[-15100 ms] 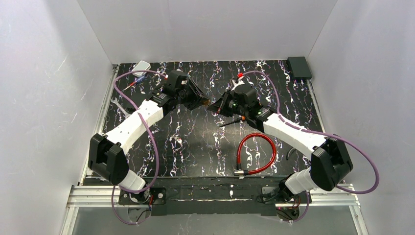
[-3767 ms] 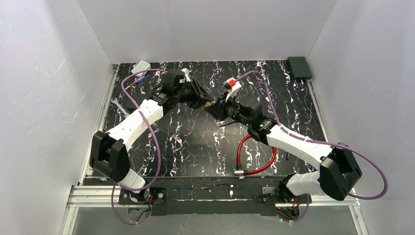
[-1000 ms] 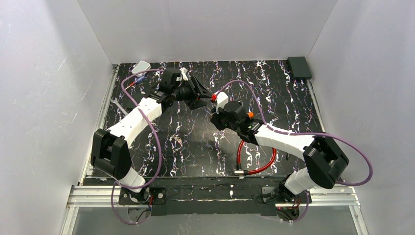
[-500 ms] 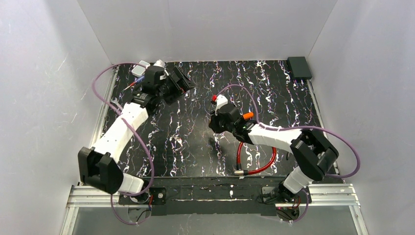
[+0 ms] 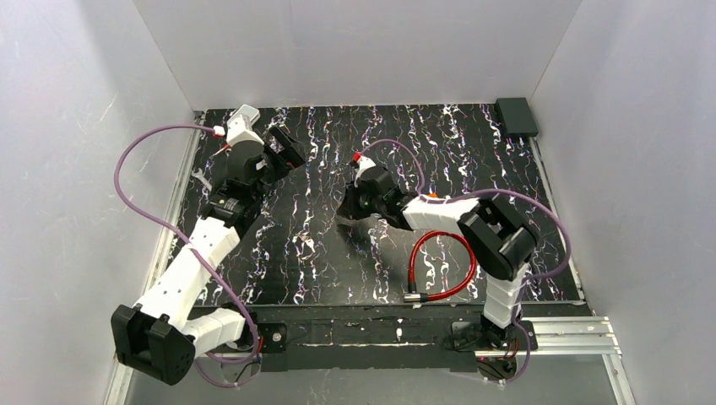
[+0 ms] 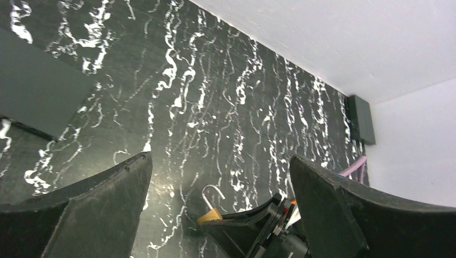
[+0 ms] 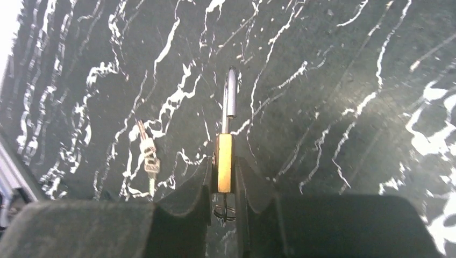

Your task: Unlock with the key

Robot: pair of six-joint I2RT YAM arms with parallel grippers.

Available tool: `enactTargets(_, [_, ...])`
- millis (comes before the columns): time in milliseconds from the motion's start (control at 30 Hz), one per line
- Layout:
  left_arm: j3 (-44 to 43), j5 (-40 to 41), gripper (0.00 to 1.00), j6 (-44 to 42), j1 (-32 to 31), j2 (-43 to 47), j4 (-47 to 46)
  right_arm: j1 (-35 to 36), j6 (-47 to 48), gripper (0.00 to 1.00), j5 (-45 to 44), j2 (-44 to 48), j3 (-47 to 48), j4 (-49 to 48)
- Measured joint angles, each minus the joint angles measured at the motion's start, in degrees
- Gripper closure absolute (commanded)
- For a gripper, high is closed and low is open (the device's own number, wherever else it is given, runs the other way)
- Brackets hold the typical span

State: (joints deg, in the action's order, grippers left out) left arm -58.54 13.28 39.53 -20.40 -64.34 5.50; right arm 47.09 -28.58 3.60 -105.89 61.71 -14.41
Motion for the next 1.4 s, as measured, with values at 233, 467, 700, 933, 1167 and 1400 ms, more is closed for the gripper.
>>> enactTargets(233, [6.58,5.81,0.02,-0.87,0.00,2.14,-5.90,-3.45,-7.52,0.99,10.19,-10.58,6.05,-6.25])
enactTargets(467, [6.62,6.40,0.02,-1.42,0.00,2.10,-8.41,-5.33,-14.78,0.77,17.77,-21.03,14.45,-10.78])
enactTargets(700, [6.64,6.43,0.02,-1.62,0.00,2.03,-8.72,-6.51,-20.44,0.33,21.73,-23.61,17.03,-13.77])
enactTargets(933, [6.62,6.40,0.02,-1.62,0.00,1.97,-8.72,-8.44,-20.50,0.25,21.77,-21.46,15.43,-13.16])
enactTargets(1167, [6.62,6.40,0.02,-1.64,0.00,1.77,-8.66,-10.40,-13.51,0.16,15.87,-14.73,13.16,-0.68])
enactTargets(1400, [6.51,3.19,0.02,-5.60,0.00,1.75,-8.59,-10.36,-4.17,0.17,2.03,1.18,4.79,15.61])
